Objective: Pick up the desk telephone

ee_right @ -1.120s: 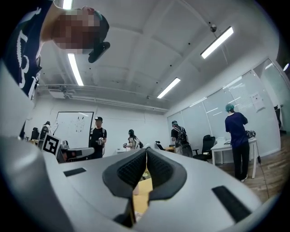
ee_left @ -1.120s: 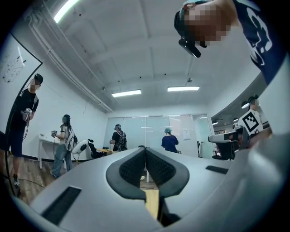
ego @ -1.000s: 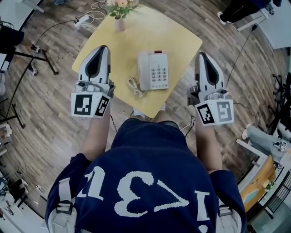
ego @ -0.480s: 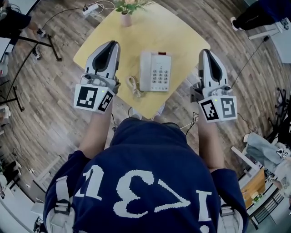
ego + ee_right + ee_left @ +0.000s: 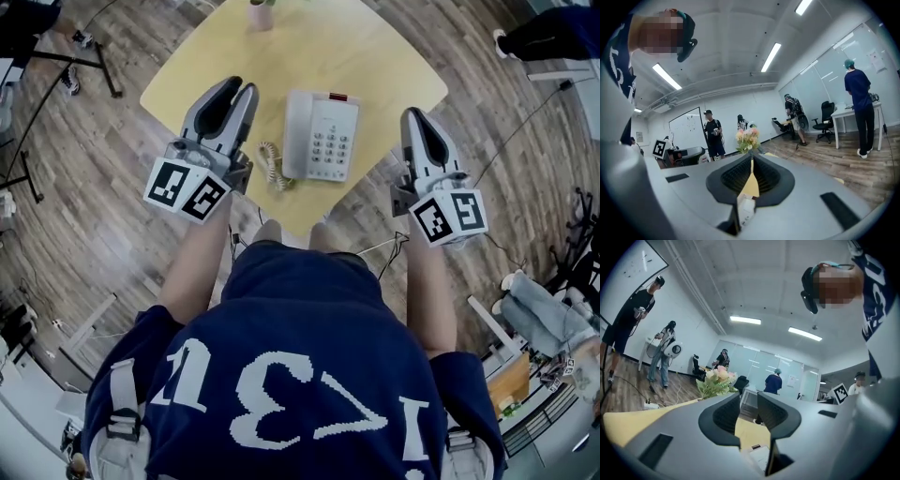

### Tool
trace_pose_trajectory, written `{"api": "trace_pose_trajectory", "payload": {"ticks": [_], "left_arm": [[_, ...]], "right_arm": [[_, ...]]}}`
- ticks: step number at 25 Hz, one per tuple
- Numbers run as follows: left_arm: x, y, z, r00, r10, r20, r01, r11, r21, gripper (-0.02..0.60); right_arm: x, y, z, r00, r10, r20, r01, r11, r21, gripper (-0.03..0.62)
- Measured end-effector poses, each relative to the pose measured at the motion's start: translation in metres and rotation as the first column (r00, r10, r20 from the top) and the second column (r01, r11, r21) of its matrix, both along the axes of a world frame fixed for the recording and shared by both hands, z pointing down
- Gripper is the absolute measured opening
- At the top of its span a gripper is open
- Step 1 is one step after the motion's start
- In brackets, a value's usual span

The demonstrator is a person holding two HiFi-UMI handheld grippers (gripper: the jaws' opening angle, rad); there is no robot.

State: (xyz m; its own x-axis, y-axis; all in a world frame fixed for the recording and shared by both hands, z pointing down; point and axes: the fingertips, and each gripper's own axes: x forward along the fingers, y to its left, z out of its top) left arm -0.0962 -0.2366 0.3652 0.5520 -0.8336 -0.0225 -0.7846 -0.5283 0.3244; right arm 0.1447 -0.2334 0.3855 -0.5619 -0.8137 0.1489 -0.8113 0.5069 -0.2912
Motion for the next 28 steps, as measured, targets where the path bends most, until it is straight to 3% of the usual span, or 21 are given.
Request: {"api": "trace_pose_trajectory", "payload": {"ticks": [6, 12, 15, 18, 21, 25, 28], "left_arm": [[0.013, -0.004, 0.062, 0.998, 0.057, -0.010, -0.058, 0.986, -0.156, 0.190], [0.029, -0.001, 0.124, 0.989, 0.147, -0.036, -0.151, 0.944, -0.295, 0.230], [0.036, 0.002, 0.158, 0.976, 0.169, -0.135, -0.210, 0.891, -0.403, 0.263], [0.042, 0.003, 0.181, 0.954, 0.161, -0.253, -0.268, 0.834, -0.482, 0.286], [0.048, 0.006, 0.199, 0.946, 0.184, -0.266, -0.305, 0.785, -0.539, 0.305], [0.061, 0.015, 0.218, 0.916, 0.232, -0.328, -0.394, 0.683, -0.616, 0.318], [0.072, 0.024, 0.227, 0.899, 0.309, -0.311, -0.438, 0.624, -0.647, 0.323]], "right_arm": [[-0.010, 0.000, 0.075, 0.996, -0.078, 0.037, 0.084, 0.976, -0.203, 0.031], [-0.022, 0.001, 0.131, 0.992, -0.092, 0.086, 0.115, 0.939, -0.325, 0.034], [-0.027, 0.008, 0.165, 0.984, -0.113, 0.140, 0.163, 0.891, -0.423, 0.163], [-0.029, 0.015, 0.195, 0.976, -0.114, 0.188, 0.194, 0.845, -0.498, 0.181], [-0.031, 0.017, 0.212, 0.968, -0.117, 0.221, 0.223, 0.808, -0.546, 0.221], [-0.038, 0.021, 0.228, 0.945, -0.124, 0.302, 0.290, 0.743, -0.603, 0.247], [-0.044, 0.020, 0.235, 0.936, -0.137, 0.324, 0.319, 0.715, -0.622, 0.253]]}}
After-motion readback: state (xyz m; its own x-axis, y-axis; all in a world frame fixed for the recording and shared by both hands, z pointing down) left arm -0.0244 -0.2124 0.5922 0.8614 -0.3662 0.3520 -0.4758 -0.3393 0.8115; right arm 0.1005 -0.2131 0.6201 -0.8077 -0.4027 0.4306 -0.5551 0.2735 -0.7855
